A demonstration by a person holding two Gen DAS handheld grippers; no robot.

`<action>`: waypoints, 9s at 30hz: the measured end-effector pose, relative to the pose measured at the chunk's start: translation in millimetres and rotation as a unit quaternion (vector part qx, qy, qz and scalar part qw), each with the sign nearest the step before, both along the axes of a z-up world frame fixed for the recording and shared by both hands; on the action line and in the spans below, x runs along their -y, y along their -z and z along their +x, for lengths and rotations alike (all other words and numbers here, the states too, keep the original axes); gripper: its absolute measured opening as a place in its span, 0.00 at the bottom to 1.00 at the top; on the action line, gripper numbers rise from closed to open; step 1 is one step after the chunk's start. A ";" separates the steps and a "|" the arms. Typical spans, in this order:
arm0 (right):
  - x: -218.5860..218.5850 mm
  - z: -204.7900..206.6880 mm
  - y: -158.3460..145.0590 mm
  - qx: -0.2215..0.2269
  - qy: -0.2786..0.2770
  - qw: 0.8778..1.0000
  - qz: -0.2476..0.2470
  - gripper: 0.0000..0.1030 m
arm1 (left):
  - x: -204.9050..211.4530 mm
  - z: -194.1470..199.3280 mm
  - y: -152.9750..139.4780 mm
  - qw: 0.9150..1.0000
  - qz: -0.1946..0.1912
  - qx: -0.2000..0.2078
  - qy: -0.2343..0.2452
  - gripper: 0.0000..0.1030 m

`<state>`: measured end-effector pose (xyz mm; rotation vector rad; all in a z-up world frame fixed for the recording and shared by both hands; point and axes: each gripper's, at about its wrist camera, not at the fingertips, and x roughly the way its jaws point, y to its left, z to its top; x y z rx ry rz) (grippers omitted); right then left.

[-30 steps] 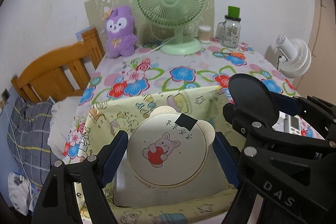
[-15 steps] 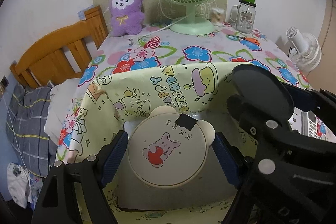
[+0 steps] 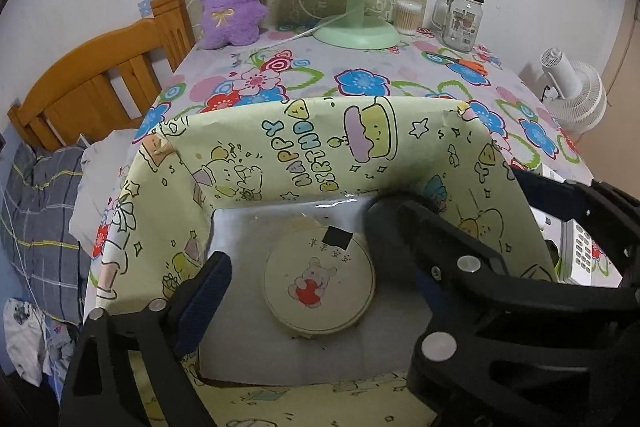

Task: Organize rigid objects
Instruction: 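Lower and release the compact and puck into the yellow box with both tools, then withdraw both tools from the box back toward the remaining objects, then grasp the white remote control with the right tool, then lift the white remote with the right tool while the left tool reaches the white egg-shaped object, then close the left tool on the white egg-shaped object and lift it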

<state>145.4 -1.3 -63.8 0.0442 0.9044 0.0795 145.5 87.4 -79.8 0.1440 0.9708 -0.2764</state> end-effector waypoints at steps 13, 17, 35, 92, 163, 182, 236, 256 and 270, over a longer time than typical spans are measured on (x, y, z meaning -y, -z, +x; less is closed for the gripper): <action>10.9 -27.0 -22.3 0.029 0.006 1.000 -0.009 0.83 | 4.4 -20.6 -16.5 1.000 -0.005 0.014 -0.015 0.99; 17.6 -35.8 -27.2 0.033 0.014 0.999 -0.006 0.84 | 10.9 -27.7 -22.5 1.000 -0.001 0.021 -0.014 0.99; 56.7 -72.8 -54.7 0.074 0.063 0.995 -0.020 0.94 | 51.3 -57.5 -51.8 0.998 -0.012 0.060 0.026 0.99; 226.2 -129.6 -13.9 0.075 0.157 0.985 -0.014 0.94 | 193.5 -107.9 -15.0 0.994 -0.037 0.089 0.044 0.99; 218.2 -87.0 64.3 -0.003 0.113 0.993 -0.029 0.49 | 184.1 -82.1 44.2 0.999 0.019 0.045 0.024 0.81; 223.5 -85.4 64.9 -0.005 0.117 0.993 -0.030 0.49 | 210.2 -82.1 46.4 0.994 0.058 0.081 0.040 0.67; 254.8 -83.4 53.6 -0.001 0.142 0.990 -0.018 0.47 | 248.9 -62.0 47.1 0.993 -0.011 0.036 0.109 0.54; 235.5 -95.1 43.6 0.005 0.130 0.991 0.000 0.46 | 228.6 -82.3 29.5 0.994 -0.013 0.044 0.101 0.46; 207.3 -126.7 10.2 0.038 0.126 0.991 -0.009 0.46 | 201.2 -111.5 -1.2 0.993 -0.017 0.074 0.088 0.46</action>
